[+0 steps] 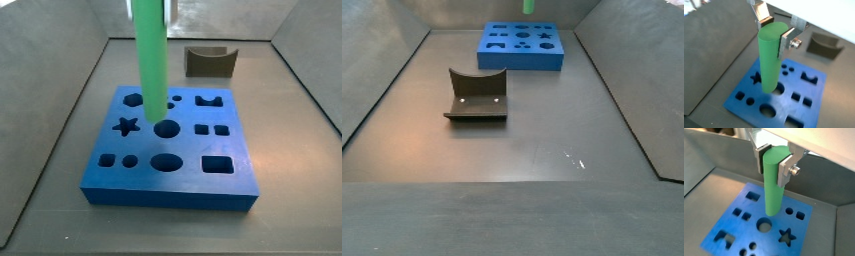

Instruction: Insert the oval object.

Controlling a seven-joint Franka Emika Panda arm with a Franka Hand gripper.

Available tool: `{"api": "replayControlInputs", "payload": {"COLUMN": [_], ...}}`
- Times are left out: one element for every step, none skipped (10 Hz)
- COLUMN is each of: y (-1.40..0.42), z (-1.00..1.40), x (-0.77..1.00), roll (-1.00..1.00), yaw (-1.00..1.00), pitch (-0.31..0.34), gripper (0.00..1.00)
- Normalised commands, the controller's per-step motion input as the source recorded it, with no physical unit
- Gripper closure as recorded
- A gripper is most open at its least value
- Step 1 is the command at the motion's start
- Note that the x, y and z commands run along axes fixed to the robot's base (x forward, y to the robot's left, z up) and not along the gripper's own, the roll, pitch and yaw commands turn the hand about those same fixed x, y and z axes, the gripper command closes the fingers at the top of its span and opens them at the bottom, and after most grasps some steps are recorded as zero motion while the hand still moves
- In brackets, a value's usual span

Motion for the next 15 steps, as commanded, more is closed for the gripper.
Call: {"api": "replayControlInputs", "payload": {"y": [-0.39, -0.33, -0.27, -0.16, -0.09, -0.06, -0.06, -0.07, -0.13, -0.31, 0.0, 0.0, -0.05, 0.0, 0.0], "z": [-0.38, -0.37, -0.37, -0.4, -0.39, -0.37, -0.36, -0.3, -0.14, 0.0, 0.0, 0.0, -0.18, -0.31, -0.33], "x": [0.0, 0.0, 0.0, 0.0, 0.0, 0.0, 0.0, 0.0, 0.0, 0.23, -0.03, 0.0, 0.47, 0.19, 0.0], "roll": [0.0, 0.0, 0.0, 0.0, 0.0, 0.01, 0.01, 0.0, 0.0, 0.02, 0.0, -0.01, 0.0, 0.0, 0.0], "yaw": [-0.81, -0.85, -0.92, -1.0, -1.0, -1.0, -1.0, -1.0, -0.99, -0.61, 0.02, 0.0, -0.46, -0.89, -1.0], "pitch": [-0.076, -0.044, -0.027, 0.0, 0.0, 0.0, 0.0, 0.0, 0.0, 0.046, 0.0, 0.0, 0.0, 0.0, 0.0], "gripper": [1.0, 1.0, 1.0, 1.0, 1.0, 1.0, 1.0, 1.0, 1.0, 1.0, 1.0, 1.0, 1.0, 1.0, 1.0]}}
